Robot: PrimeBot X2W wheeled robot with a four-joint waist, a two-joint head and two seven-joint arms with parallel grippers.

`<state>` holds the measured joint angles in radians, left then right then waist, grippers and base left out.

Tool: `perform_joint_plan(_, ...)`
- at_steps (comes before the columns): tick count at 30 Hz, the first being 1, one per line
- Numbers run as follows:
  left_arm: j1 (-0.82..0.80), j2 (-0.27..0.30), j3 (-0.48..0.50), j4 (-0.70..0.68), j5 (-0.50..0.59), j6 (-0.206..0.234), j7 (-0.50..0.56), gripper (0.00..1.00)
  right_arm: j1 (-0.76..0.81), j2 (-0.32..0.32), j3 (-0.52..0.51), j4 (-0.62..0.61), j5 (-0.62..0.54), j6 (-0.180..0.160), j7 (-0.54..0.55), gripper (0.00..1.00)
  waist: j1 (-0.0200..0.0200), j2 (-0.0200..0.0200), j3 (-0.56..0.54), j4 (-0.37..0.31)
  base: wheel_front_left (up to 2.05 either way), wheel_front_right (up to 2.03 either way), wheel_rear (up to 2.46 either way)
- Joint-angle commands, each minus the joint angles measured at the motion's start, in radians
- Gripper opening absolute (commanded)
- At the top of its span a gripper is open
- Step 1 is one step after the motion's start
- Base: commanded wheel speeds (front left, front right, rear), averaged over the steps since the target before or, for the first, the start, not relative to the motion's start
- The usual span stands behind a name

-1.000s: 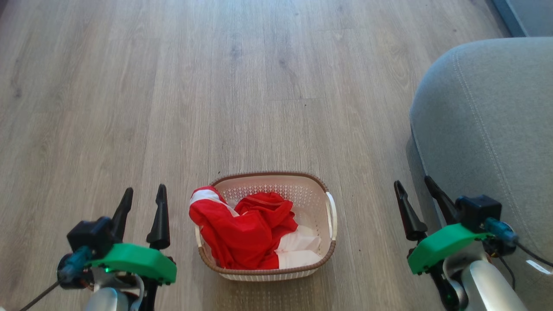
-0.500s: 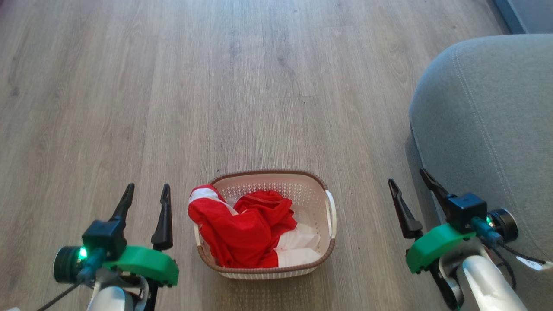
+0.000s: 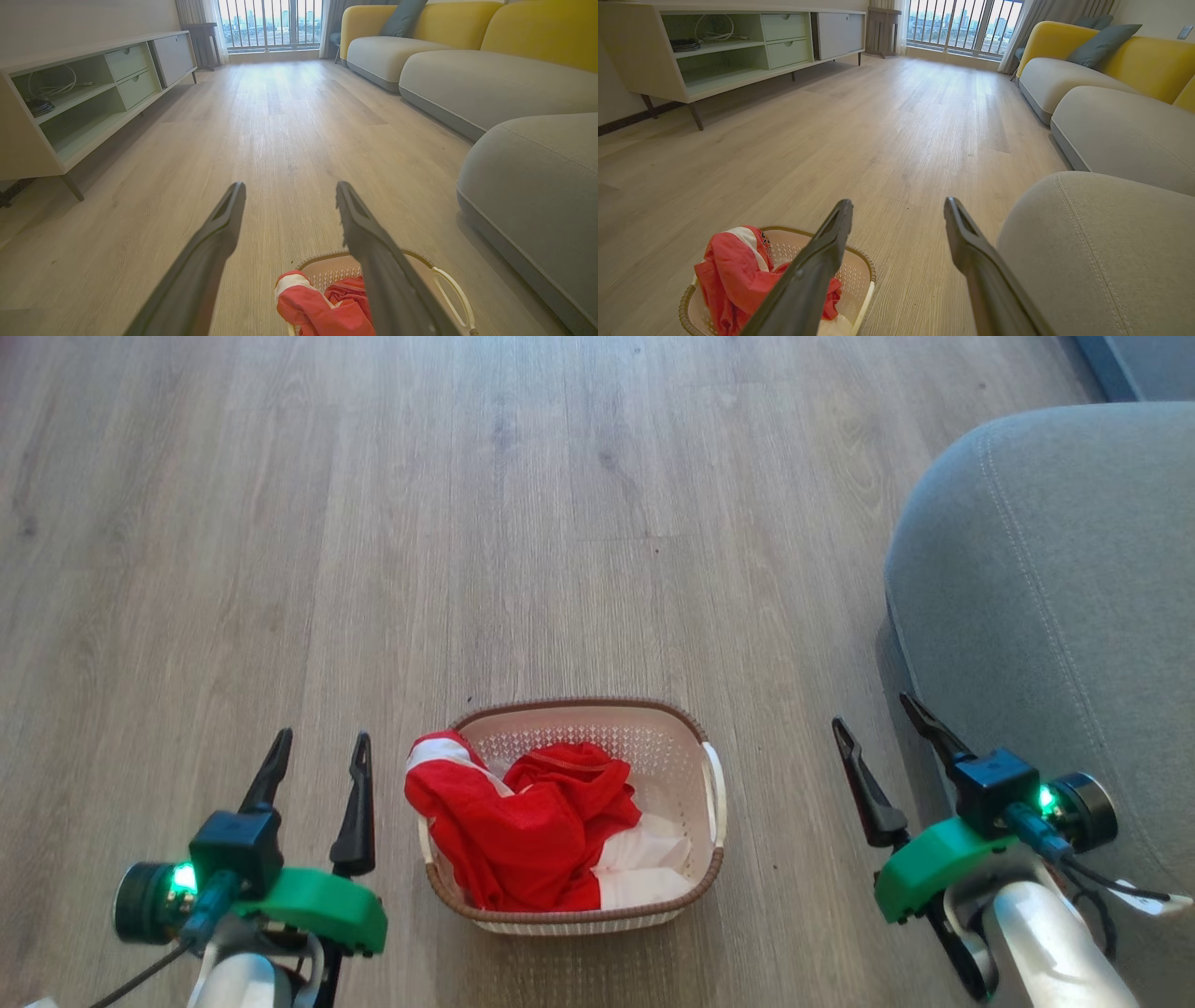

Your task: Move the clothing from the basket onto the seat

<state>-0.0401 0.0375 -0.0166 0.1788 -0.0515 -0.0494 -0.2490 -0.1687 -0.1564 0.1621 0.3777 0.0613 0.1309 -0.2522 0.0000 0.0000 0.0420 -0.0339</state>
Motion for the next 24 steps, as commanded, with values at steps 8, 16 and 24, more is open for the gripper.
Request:
perform_joint_plan(8,-0.054,0.013,0.030,-0.030,0.000,-0.002,-0.013,1.00,-0.041,0.000,0.010,-0.027,0.016,0.000,-0.010,1.00,0.0000,0.0000,0.006,-0.002,0.00,0.00,0.00)
perform_joint_plan(16,-0.069,0.013,0.027,-0.028,-0.013,-0.005,-0.013,1.00,-0.052,0.011,-0.007,-0.048,0.040,0.000,-0.010,1.00,0.0000,0.0000,0.045,-0.007,0.00,0.00,0.00)
perform_joint_plan(24,-0.143,0.013,0.008,0.047,-0.044,-0.007,-0.013,1.00,-0.104,0.019,-0.042,-0.104,0.046,0.000,-0.010,1.00,0.0000,0.0000,0.202,-0.017,0.00,0.00,0.00)
